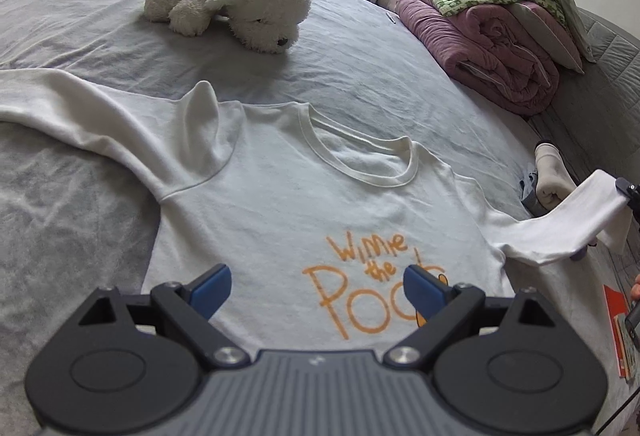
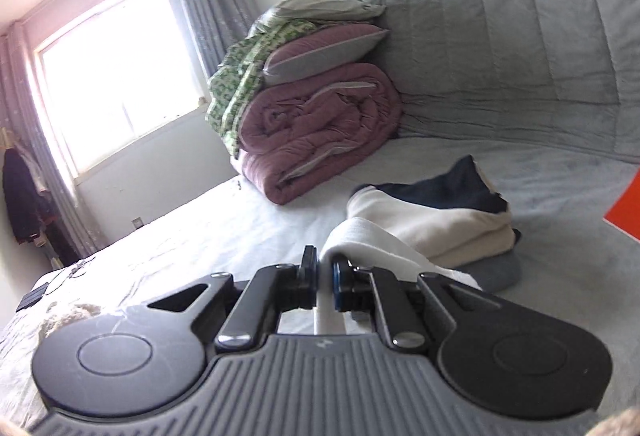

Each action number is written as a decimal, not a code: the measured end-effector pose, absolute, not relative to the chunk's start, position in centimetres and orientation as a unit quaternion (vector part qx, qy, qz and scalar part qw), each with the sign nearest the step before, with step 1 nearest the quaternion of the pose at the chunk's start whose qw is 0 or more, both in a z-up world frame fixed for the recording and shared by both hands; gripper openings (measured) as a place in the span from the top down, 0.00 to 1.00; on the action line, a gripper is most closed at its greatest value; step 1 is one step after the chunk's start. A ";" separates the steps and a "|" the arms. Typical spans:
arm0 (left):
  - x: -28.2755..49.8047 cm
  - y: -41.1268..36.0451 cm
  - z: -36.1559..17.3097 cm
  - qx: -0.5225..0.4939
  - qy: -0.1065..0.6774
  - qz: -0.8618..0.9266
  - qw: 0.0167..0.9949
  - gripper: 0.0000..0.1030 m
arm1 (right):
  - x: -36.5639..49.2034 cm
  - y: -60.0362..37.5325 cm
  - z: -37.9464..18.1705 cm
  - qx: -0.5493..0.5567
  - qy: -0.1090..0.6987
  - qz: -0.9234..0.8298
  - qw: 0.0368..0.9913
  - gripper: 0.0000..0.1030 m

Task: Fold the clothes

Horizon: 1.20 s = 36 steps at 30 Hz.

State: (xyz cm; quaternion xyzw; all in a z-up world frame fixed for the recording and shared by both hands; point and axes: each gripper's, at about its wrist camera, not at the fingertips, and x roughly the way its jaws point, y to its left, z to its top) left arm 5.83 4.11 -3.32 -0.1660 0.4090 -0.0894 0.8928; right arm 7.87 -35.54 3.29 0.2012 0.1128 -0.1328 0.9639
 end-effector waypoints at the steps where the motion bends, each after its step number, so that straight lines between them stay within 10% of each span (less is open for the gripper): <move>1: 5.8 4.3 -3.2 -0.168 0.408 -0.088 0.893 0.09 | 8.0 -34.9 3.7 0.193 0.110 -0.124 0.967 0.90; 16: 5.5 6.7 -1.7 -0.190 0.394 -0.051 0.898 0.09 | 9.7 -23.0 5.5 0.096 0.111 0.013 0.989 0.90; 36: 5.7 8.8 -1.1 -0.221 0.385 -0.035 0.896 0.09 | 11.5 -10.9 -6.1 0.003 0.260 0.096 0.961 0.90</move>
